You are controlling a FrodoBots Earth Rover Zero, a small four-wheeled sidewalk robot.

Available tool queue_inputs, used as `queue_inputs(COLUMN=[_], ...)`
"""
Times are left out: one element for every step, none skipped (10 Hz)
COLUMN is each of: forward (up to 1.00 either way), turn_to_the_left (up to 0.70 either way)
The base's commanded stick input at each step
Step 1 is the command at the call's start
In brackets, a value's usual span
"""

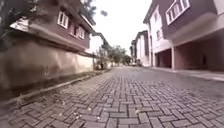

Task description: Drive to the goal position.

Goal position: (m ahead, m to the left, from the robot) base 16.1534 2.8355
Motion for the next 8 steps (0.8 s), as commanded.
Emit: queue_inputs(forward=[0.69, 0.69, 0.69, 0.69, 0.69, 0.69, 0.69, 0.69], turn_to_the_left=[0.03, -0.04, -0.15, -0.33, -0.35, -0.31, -0.18, 0.03])
